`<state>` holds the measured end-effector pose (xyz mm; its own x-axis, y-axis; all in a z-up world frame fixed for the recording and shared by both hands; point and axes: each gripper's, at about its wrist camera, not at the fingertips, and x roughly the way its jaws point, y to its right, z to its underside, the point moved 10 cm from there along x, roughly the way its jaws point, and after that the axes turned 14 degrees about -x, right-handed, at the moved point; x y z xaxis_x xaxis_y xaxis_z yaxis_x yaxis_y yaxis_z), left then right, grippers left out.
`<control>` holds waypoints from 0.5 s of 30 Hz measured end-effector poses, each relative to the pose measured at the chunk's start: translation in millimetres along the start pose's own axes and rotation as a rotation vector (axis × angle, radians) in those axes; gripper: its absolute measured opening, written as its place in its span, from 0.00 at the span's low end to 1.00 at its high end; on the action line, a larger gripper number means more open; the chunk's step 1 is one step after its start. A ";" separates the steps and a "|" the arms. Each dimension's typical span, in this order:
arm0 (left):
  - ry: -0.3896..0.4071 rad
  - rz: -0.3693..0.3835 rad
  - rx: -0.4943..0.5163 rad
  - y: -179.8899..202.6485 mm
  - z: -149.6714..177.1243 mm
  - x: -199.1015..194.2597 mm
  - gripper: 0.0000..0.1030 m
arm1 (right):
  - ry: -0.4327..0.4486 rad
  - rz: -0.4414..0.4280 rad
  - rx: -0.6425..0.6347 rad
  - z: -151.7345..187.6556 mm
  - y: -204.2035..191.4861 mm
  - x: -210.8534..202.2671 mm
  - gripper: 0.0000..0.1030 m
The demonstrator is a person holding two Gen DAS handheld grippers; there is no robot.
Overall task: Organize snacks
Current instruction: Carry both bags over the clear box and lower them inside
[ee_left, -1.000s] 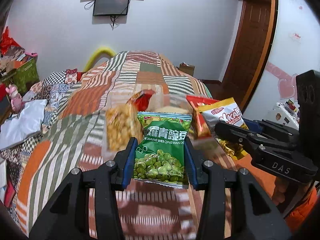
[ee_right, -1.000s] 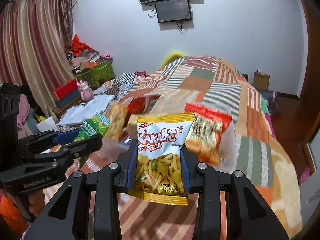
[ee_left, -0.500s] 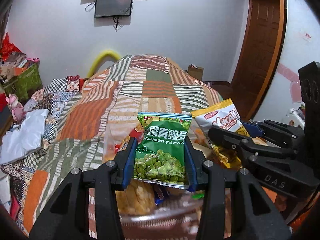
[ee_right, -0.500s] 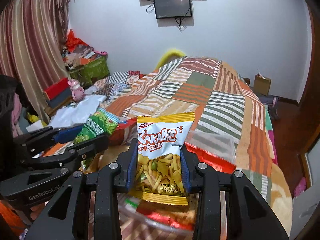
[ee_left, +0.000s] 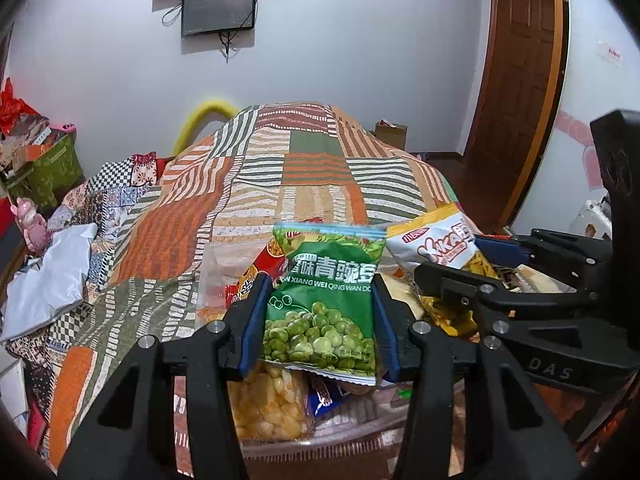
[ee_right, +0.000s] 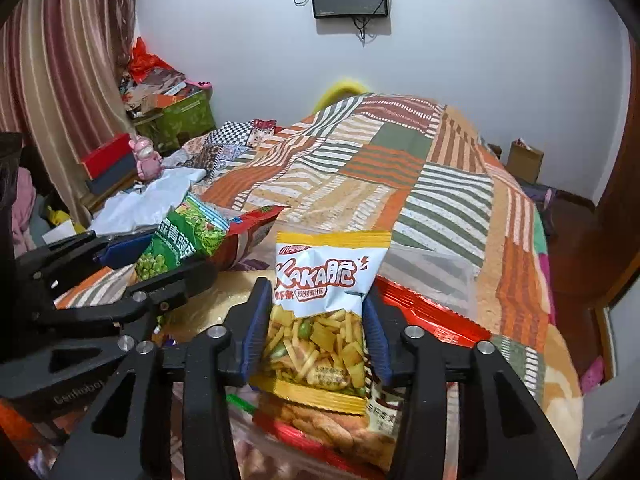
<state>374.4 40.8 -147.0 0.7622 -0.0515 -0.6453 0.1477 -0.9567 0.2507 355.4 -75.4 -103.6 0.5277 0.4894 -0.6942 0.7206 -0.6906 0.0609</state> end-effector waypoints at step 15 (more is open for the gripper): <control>0.071 0.058 -0.013 10.6 -4.0 -56.4 0.54 | 0.111 0.017 0.006 -9.7 -0.5 -54.5 0.58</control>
<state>335.5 34.8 -105.0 0.8125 -0.0861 -0.5766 0.1095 -0.9489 0.2960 330.7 -96.6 -58.9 0.5867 0.5330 -0.6097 0.7085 -0.7025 0.0676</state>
